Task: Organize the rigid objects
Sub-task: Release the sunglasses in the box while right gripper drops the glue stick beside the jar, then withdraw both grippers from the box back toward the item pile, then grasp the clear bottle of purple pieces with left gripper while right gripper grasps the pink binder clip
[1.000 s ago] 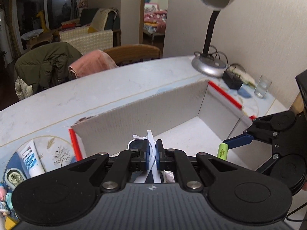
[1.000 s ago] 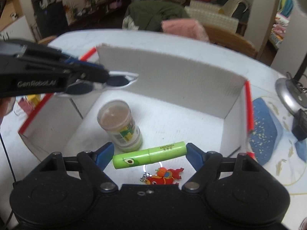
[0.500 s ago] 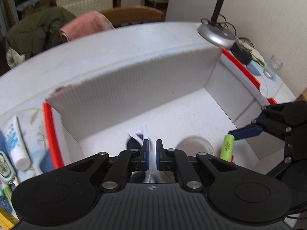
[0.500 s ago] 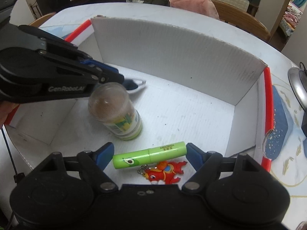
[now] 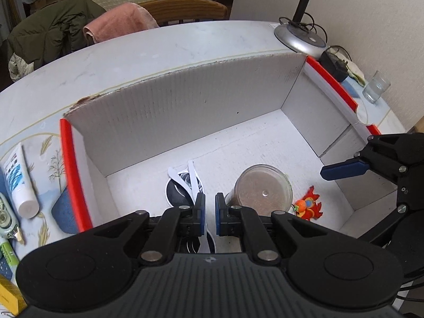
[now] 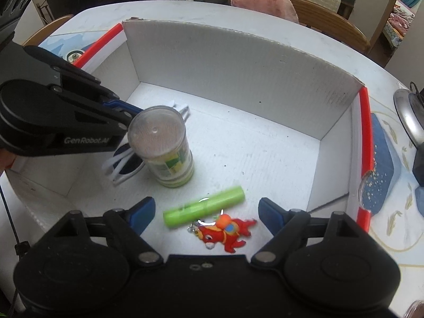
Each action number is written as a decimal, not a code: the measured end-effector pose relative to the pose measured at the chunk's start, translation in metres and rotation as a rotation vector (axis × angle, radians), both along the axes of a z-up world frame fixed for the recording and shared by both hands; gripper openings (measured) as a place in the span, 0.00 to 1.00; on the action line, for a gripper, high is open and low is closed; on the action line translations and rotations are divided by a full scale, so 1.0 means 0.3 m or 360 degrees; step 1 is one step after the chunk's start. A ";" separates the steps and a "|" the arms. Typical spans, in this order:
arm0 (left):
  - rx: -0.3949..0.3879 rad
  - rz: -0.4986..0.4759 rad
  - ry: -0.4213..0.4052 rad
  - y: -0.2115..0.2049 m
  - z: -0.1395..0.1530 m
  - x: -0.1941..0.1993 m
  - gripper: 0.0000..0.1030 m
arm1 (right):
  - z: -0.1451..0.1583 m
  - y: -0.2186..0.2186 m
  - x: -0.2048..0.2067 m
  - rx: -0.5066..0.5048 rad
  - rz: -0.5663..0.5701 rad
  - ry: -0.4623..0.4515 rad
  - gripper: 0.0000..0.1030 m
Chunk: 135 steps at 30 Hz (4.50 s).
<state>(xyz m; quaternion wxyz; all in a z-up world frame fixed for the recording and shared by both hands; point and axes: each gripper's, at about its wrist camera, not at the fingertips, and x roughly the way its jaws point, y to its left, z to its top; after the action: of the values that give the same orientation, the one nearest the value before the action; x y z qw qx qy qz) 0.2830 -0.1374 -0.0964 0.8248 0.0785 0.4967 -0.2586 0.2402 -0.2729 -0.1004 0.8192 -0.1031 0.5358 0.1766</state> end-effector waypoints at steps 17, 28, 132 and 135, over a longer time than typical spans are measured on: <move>-0.0116 0.0058 -0.0163 0.067 0.122 -0.141 0.06 | 0.123 -0.017 -0.135 0.0118 -0.0013 -0.0246 0.83; -0.0199 0.0066 -0.0275 0.127 0.220 -0.271 0.06 | 0.233 -0.021 -0.234 0.0238 -0.0073 -0.0431 0.83; -0.0017 0.0607 -0.0303 1.171 -0.172 -0.068 0.45 | -0.070 1.052 -0.119 0.0221 0.0102 -0.0215 0.46; -0.0010 0.0591 -0.0308 1.165 -0.166 -0.074 0.40 | -0.068 1.051 -0.120 0.0212 0.0106 -0.0217 0.36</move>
<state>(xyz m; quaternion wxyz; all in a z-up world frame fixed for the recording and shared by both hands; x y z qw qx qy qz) 0.2608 0.2123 -0.1463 0.9024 0.0076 0.4202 -0.0949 0.2041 0.0425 -0.1208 0.8524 -0.0780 0.4623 0.2315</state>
